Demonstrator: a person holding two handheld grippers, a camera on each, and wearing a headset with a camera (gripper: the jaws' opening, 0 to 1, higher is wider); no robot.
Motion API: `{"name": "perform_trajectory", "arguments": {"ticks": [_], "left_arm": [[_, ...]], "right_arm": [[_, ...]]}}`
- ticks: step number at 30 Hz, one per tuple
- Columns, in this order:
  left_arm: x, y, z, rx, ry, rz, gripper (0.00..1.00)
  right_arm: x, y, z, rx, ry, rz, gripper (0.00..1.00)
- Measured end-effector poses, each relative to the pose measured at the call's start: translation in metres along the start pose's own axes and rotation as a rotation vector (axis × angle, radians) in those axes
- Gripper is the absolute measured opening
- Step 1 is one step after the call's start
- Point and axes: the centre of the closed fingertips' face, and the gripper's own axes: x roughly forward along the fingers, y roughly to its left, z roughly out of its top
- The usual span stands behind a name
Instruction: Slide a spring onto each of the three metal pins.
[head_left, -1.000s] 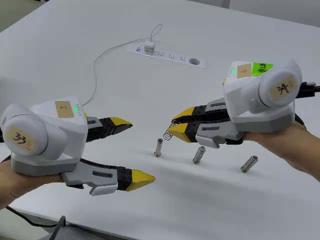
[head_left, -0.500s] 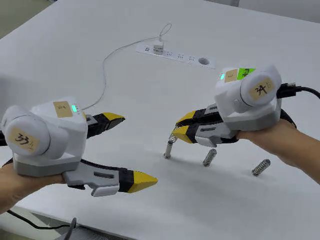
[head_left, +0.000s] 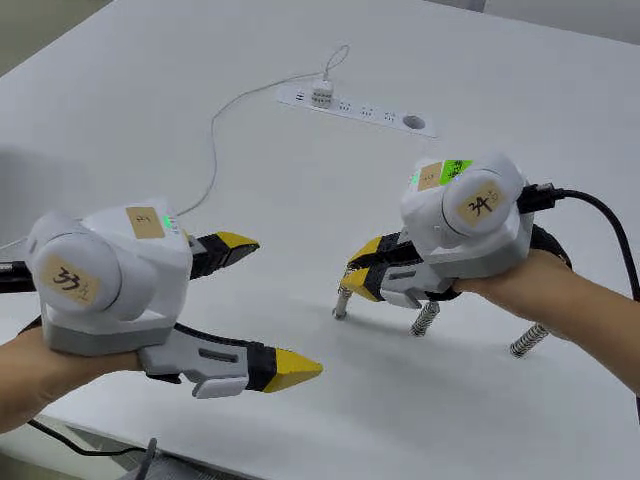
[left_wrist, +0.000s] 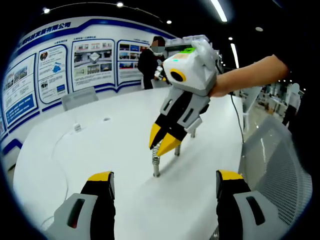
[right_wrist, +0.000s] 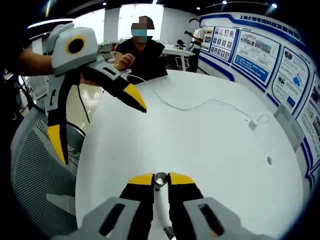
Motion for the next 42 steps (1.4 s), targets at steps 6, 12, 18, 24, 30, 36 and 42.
{"name": "perform_trajectory", "arguments": {"ticks": [6, 12, 18, 24, 30, 36, 42], "left_arm": [[-0.001, 0.001, 0.001, -0.007, -0.007, 0.004, 0.85], [-0.001, 0.004, -0.001, -0.011, -0.002, 0.009, 0.84], [-0.002, 0.004, -0.002, -0.014, 0.003, 0.007, 0.84], [-0.002, 0.005, -0.003, -0.015, 0.008, 0.007, 0.84], [-0.003, 0.005, -0.003, -0.013, 0.010, 0.006, 0.84], [-0.002, 0.003, -0.001, -0.013, 0.011, 0.001, 0.84], [0.000, 0.000, 0.002, 0.001, 0.014, -0.009, 0.84]], "right_arm": [[0.010, -0.001, -0.009, 0.013, 0.025, -0.001, 0.11], [0.018, -0.001, -0.013, 0.029, 0.044, 0.005, 0.11], [0.024, -0.001, -0.019, 0.040, 0.060, 0.010, 0.11], [0.026, 0.001, -0.022, 0.027, 0.068, 0.012, 0.12], [0.023, 0.002, -0.017, 0.047, 0.033, 0.024, 0.14], [0.012, 0.002, -0.013, 0.044, 0.009, 0.011, 0.18], [-0.010, 0.000, -0.014, 0.054, -0.057, -0.038, 0.22]]}}
